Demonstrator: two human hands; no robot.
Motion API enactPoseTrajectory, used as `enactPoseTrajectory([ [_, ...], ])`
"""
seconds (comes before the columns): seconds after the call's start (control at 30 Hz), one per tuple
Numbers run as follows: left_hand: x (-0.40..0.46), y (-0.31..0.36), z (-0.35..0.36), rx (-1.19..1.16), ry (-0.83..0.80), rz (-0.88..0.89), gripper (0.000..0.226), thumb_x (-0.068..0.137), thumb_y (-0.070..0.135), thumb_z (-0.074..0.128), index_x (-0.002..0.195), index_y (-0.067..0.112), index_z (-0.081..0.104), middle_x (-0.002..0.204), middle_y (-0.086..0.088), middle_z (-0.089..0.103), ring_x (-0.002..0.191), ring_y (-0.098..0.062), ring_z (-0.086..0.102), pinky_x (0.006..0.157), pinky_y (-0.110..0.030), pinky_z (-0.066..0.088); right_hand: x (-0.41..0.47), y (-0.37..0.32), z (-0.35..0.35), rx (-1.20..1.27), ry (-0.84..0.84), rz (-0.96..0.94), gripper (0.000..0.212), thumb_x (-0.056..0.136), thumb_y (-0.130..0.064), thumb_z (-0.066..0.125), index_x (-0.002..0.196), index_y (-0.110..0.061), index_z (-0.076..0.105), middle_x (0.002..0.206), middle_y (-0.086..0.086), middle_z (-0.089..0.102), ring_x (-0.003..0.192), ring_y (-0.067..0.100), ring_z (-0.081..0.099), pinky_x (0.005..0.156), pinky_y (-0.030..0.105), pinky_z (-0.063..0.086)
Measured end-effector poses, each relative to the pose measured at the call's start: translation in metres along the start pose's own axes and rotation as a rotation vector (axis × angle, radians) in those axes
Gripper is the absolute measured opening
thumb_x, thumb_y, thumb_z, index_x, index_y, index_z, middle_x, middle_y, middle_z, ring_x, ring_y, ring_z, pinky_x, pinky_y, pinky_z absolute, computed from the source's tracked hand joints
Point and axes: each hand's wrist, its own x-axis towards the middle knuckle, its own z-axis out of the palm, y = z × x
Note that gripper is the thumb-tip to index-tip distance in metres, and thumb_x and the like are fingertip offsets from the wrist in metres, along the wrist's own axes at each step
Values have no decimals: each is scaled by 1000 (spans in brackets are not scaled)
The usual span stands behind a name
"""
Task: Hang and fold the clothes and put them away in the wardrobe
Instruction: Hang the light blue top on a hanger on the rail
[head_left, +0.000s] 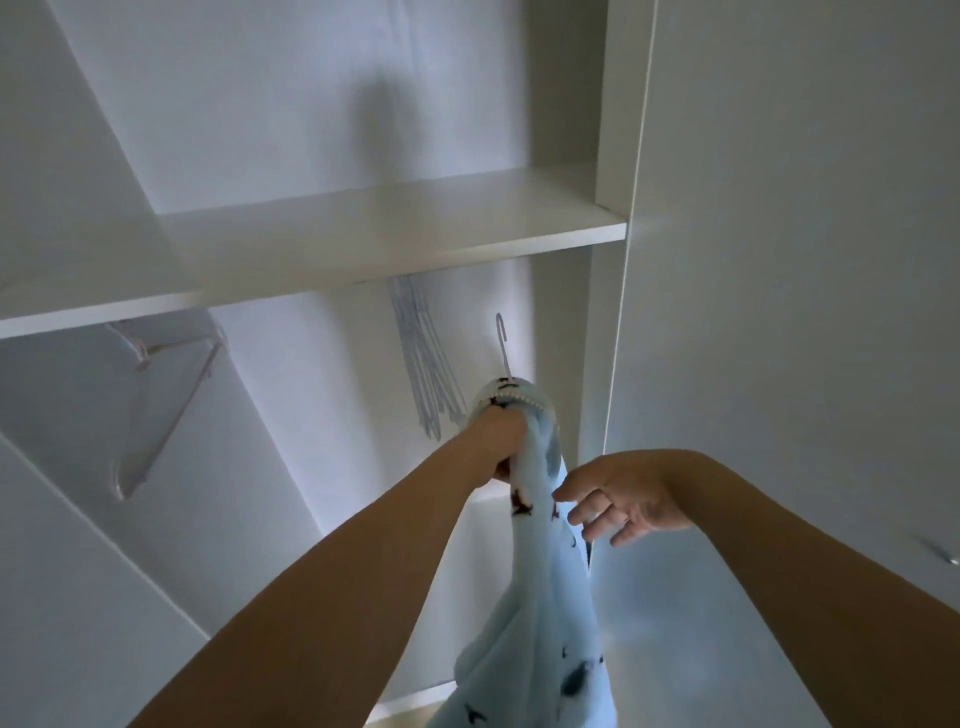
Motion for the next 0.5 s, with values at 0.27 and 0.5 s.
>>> enactPoseTrajectory([
  [0.27,34,48,31,-70,-106,-66,15,94,-1,44,92,-5,58,94,-18,64,103,-32,65,80,-34,56,20,-17,-2,-104,303,-21,28,87,-25,61,109,-10,51,100,11,56,83,25,58,69,28,49],
  [0.5,96,62,30,-27,-113,-20,21,93,1,47,73,4,54,47,-6,62,65,-19,58,65,-29,51,73,-41,-23,-395,531,-125,22,96,1,36,100,8,57,88,11,55,92,26,58,64,21,42],
])
